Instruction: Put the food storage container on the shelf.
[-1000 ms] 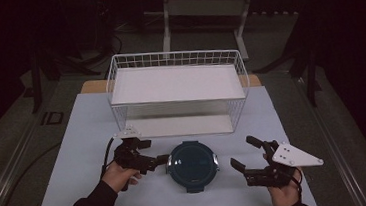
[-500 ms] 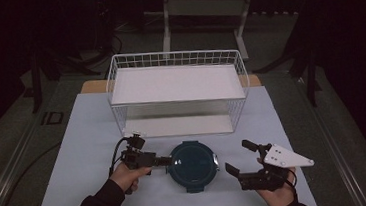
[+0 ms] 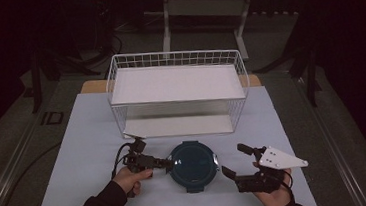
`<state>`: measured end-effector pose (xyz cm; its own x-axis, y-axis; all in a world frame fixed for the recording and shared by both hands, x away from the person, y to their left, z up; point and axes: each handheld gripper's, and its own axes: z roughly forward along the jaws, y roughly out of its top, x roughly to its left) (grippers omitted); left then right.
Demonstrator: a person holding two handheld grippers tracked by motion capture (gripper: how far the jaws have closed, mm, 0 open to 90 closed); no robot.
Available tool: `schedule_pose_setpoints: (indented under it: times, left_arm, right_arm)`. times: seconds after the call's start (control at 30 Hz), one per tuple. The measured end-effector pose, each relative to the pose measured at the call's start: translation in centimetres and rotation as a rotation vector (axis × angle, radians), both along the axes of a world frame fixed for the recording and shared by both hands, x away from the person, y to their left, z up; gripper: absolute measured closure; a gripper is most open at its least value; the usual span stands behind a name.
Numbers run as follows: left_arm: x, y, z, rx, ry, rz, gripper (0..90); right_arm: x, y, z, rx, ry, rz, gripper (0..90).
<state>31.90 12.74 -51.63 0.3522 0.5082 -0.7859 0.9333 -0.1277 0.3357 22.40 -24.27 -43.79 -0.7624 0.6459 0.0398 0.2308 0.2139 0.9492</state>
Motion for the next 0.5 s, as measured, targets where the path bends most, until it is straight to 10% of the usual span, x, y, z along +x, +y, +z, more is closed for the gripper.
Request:
schedule_pose_setpoints:
  times: [0.33, 0.43, 0.5]
  left_arm:
    - [-0.2, -0.2, 0.2, 0.01, -0.03, -0.008, 52.7]
    - [-0.6, -0.3, 0.5, 0.021, -0.047, 0.0, 52.8]
    - [-0.9, -0.3, 0.6, 0.023, -0.064, 0.006, 53.1]
  right_arm:
    - [0.4, -0.2, -0.6, 0.004, 0.054, -0.019, 15.3]
    - [1.1, -0.3, -1.1, 0.014, 0.128, -0.021, 15.3]
    - [2.2, -0.6, -1.9, 0.062, 0.256, -0.019, 19.6]
